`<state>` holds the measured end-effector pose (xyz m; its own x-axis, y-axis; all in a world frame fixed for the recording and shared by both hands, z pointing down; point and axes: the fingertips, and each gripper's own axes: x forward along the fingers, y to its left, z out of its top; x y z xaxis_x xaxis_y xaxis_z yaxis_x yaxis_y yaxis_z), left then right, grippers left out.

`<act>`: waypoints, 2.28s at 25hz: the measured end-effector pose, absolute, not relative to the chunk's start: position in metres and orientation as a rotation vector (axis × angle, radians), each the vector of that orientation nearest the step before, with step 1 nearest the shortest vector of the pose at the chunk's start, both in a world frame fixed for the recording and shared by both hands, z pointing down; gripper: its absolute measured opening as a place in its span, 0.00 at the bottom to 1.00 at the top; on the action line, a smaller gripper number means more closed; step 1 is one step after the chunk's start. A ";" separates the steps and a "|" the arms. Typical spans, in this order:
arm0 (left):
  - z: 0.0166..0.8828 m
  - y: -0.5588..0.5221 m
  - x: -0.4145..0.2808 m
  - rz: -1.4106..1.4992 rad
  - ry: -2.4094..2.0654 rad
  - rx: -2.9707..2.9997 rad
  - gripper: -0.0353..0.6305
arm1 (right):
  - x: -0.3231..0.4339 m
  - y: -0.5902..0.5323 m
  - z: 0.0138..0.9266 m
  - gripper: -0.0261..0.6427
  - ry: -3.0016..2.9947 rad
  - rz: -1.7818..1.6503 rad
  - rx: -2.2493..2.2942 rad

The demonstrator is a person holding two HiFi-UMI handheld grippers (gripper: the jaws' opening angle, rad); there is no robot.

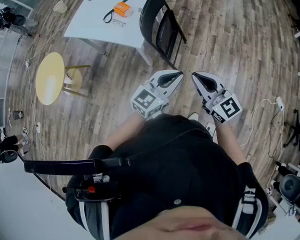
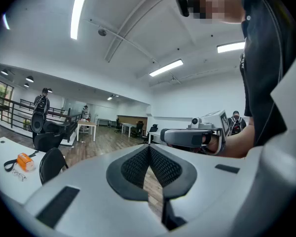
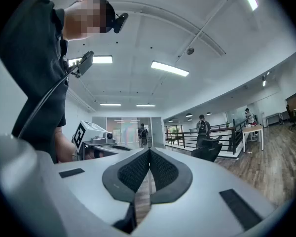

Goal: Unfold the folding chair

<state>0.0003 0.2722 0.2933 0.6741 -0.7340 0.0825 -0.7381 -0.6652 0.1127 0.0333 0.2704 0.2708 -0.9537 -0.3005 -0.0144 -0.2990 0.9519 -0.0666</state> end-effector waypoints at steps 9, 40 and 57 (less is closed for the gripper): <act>0.295 0.269 -0.006 0.043 -1.258 2.738 0.06 | 0.030 0.276 0.277 0.05 3.079 -0.098 -0.491; 0.311 0.294 -0.123 0.028 -1.235 2.753 0.06 | -0.094 0.301 0.296 0.05 3.047 -0.075 -0.530; 0.321 0.230 -0.171 0.015 -1.241 2.715 0.06 | -0.141 0.238 0.307 0.05 3.068 -0.097 -0.528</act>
